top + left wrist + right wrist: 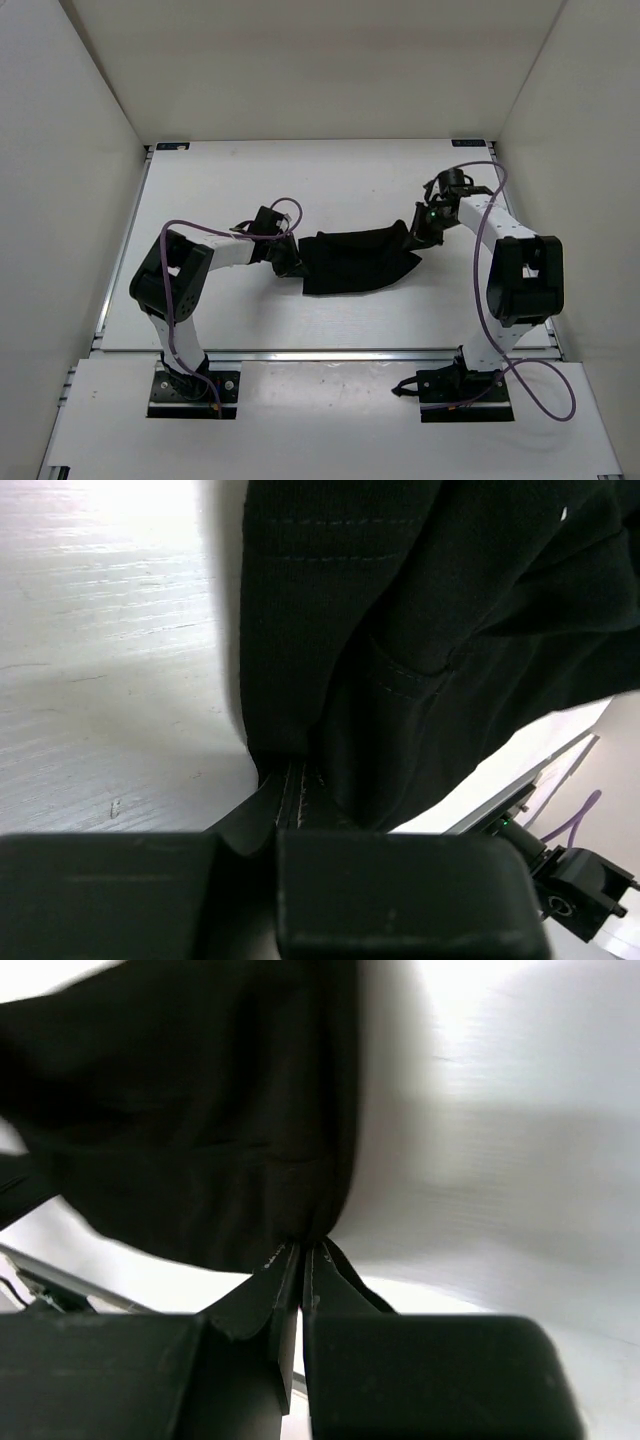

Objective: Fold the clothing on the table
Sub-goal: Fold the skirt

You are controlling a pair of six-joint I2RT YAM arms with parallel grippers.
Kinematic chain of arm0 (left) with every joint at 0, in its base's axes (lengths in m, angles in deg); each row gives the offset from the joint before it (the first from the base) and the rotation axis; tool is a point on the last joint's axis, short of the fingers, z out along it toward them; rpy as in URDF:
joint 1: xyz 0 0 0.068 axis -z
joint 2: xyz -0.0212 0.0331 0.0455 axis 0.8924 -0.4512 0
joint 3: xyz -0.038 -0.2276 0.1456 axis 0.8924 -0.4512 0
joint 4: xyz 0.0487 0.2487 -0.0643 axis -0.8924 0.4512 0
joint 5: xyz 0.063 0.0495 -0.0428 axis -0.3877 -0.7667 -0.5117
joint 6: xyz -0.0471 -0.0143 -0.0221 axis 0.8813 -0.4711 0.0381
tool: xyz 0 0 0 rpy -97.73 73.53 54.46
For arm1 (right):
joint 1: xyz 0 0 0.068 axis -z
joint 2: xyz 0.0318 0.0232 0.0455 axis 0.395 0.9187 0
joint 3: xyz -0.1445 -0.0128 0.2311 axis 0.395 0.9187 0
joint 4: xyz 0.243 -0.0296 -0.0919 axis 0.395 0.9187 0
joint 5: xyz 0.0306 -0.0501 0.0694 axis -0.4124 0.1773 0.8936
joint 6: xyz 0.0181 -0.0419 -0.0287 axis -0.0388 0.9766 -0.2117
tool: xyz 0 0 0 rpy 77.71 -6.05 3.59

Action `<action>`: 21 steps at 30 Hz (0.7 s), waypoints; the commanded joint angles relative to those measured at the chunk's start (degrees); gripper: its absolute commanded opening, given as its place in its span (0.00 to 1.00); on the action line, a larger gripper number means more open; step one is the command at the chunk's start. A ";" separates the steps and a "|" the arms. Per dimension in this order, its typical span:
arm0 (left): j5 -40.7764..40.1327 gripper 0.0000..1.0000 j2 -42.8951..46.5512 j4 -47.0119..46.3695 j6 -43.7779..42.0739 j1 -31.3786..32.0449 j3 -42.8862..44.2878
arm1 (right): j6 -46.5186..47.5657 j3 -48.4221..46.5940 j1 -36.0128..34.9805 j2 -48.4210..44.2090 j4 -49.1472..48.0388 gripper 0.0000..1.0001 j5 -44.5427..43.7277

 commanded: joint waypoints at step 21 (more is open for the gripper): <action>0.42 0.00 2.60 -3.71 2.62 -2.08 -3.46 | -21.90 -7.72 -30.87 4.10 -20.49 0.00 4.09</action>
